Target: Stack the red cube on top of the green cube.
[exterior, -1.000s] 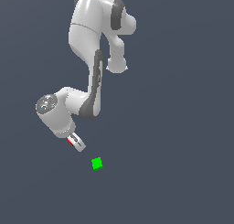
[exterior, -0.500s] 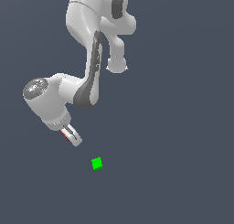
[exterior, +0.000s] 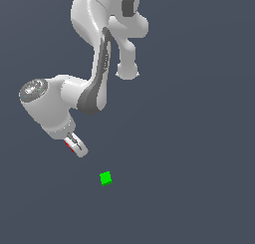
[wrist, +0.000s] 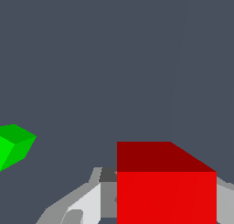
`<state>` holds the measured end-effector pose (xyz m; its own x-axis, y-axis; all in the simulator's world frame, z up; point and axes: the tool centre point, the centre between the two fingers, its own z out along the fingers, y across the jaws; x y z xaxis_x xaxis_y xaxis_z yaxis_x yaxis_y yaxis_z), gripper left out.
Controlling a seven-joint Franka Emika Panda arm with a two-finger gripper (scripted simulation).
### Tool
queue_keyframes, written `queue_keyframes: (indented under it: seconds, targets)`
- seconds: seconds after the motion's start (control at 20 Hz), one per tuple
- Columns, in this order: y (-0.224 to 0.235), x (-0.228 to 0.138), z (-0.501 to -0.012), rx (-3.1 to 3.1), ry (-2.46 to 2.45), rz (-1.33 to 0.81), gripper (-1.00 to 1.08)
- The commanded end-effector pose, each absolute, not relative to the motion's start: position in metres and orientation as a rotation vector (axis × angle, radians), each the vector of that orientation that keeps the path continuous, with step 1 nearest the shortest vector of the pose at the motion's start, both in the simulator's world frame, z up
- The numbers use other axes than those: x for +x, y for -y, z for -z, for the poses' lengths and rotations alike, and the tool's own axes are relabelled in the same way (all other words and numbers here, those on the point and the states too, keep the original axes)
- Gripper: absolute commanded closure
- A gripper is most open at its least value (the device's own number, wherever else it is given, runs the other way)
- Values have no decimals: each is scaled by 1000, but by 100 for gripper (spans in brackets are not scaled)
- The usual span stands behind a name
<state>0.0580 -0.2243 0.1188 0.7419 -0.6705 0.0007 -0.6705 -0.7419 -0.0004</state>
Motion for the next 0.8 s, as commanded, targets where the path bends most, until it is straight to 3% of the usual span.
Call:
queue_keyframes:
  seconds: [0.0, 0.75]
  targets:
    - [222, 60, -118, -2932, -1128, 1, 108]
    - [155, 112, -89, -2931, -1128, 1, 108]
